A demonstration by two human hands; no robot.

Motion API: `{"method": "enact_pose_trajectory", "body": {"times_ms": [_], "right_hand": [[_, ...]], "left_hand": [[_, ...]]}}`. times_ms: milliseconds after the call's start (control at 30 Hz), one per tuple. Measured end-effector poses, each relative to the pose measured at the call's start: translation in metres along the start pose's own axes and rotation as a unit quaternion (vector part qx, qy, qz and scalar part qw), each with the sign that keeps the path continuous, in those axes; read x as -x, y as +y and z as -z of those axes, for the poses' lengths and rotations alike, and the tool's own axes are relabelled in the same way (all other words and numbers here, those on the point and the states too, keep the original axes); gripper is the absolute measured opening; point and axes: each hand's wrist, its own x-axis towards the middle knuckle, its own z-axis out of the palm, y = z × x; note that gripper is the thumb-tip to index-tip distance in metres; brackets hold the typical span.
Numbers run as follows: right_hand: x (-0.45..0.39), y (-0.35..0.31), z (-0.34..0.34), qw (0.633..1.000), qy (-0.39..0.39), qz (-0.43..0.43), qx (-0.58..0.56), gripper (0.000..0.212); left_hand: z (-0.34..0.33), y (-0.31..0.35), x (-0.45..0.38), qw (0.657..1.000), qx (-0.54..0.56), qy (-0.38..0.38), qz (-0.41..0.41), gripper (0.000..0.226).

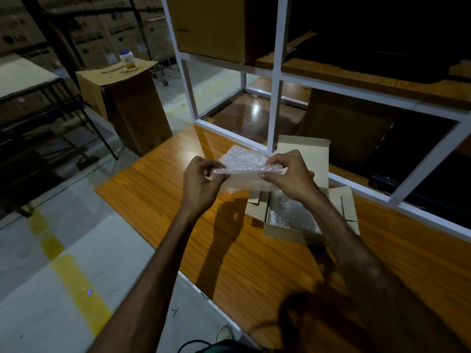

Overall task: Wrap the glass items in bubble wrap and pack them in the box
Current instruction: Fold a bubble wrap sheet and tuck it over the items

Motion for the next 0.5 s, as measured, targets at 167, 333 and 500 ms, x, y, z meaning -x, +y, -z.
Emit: {"method": "enact_pose_trajectory", "body": {"times_ms": [167,333,500], "right_hand": [[0.004,0.000,0.013,0.979,-0.063,-0.036,-0.190,0.026],[0.015,0.010,0.009,0.967,-0.061,-0.081,-0.235,0.033],[0.033,0.029,0.013,0.971,-0.052,-0.097,-0.214,0.048]], "left_hand": [[0.001,0.004,-0.005,0.972,0.180,-0.109,0.107,0.023],[-0.016,0.013,0.007,0.928,0.295,-0.167,0.154,0.030],[-0.040,0.005,0.016,0.919,0.311,-0.159,0.186,0.039]]}}
